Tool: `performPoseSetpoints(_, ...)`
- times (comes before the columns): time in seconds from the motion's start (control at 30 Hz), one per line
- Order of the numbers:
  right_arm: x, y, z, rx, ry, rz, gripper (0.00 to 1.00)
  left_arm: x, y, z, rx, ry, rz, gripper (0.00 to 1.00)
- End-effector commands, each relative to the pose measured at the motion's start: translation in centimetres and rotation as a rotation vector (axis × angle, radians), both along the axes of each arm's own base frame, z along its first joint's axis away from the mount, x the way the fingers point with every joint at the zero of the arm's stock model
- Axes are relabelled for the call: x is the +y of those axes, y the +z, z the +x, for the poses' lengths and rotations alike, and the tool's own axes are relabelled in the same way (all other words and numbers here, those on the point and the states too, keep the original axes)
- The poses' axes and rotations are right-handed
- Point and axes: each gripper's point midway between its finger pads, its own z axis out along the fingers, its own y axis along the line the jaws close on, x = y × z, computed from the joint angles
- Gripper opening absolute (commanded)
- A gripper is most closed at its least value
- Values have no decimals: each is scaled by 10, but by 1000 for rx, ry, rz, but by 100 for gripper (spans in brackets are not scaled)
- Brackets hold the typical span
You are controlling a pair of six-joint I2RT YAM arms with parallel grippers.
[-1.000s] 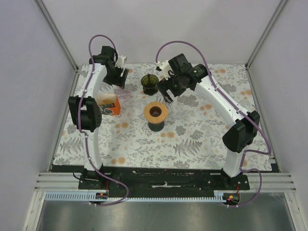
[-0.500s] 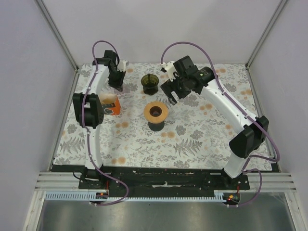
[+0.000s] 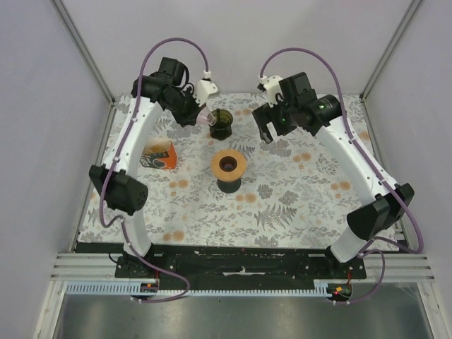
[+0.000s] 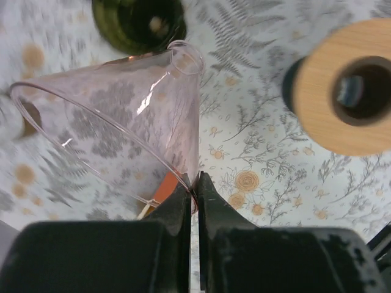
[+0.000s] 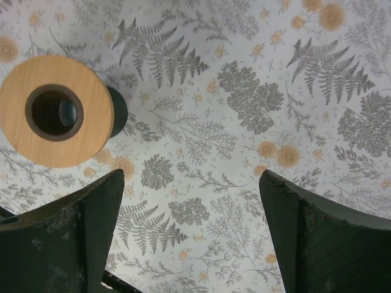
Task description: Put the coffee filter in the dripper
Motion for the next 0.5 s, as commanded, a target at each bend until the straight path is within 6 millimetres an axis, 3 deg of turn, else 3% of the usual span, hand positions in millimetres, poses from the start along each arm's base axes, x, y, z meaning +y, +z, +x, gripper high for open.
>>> performPoseSetpoints(0.0, -3, 74, 14, -138, -22, 202, 98, -19, 58, -68, -201, -526, 126, 2)
performPoseSetpoints(0.13, 8, 108, 26, -185, -31, 317, 97, -29, 70, -85, -303, -731, 303, 2)
performPoseSetpoints(0.3, 54, 140, 26, -173, 44, 513, 88, -52, 87, -101, -472, -986, 474, 2)
performPoseSetpoints(0.37, 76, 145, 20, -175, 93, 528, 88, -60, 86, -103, -525, -1058, 538, 2)
performPoseSetpoints(0.47, 104, 135, 11, -137, 149, 525, 88, -65, 85, -101, -595, -1124, 607, 2)
